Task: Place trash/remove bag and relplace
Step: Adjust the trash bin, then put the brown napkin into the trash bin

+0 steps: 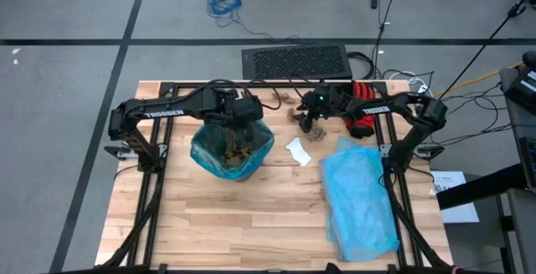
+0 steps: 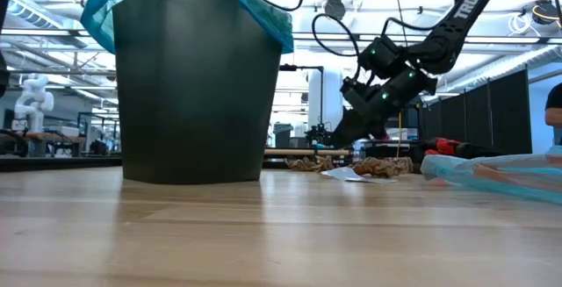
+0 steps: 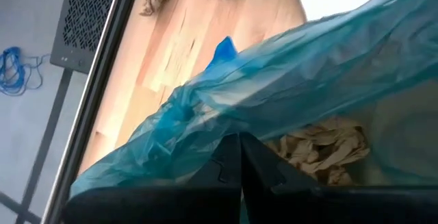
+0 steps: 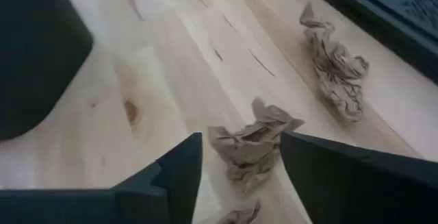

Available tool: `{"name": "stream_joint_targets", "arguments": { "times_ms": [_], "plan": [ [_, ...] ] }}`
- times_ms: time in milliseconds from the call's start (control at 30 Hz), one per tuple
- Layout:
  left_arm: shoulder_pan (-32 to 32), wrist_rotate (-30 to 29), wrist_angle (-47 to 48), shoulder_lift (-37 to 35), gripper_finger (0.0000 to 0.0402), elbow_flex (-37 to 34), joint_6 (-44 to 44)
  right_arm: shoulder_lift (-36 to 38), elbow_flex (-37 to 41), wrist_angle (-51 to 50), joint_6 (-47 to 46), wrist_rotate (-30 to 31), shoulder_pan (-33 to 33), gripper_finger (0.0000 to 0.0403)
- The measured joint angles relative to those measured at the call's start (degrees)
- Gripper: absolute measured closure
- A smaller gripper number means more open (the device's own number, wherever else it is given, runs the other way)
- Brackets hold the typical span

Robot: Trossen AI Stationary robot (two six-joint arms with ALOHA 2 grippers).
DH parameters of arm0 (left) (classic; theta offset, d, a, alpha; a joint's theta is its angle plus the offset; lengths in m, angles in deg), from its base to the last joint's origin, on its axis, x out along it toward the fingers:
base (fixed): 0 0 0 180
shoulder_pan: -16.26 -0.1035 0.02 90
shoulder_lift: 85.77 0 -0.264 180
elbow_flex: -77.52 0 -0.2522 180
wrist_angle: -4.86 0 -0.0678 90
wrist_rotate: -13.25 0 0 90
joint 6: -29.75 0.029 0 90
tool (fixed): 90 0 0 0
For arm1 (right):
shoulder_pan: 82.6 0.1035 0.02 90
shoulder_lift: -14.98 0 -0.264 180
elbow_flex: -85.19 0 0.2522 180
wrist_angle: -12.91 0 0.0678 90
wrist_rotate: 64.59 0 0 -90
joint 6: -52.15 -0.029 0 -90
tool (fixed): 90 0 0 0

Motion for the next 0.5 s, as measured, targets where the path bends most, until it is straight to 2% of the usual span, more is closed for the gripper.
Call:
{"name": "stream_joint_targets", "arguments": {
  "times_ms": [167, 300, 500],
  "plan": [
    [1.1, 0.2, -3.4, -2.8, 0.0401, 0.0, -1.5, -3.7, 0.0, 5.1, -2.1, 0.0, 0.8, 0.0175],
    [2.1, 1.4, -8.6, -6.8, 0.0401, 0.0, -1.6, -6.2, 0.0, 8.4, -3.4, 0.7, 1.9, 0.0168],
    [4.4, 0.8, -12.5, -11.6, 0.0401, -0.4, -1.6, -9.4, -0.6, 9.5, -6.6, 11.1, 2.7, 0.0183]
  ]
}}
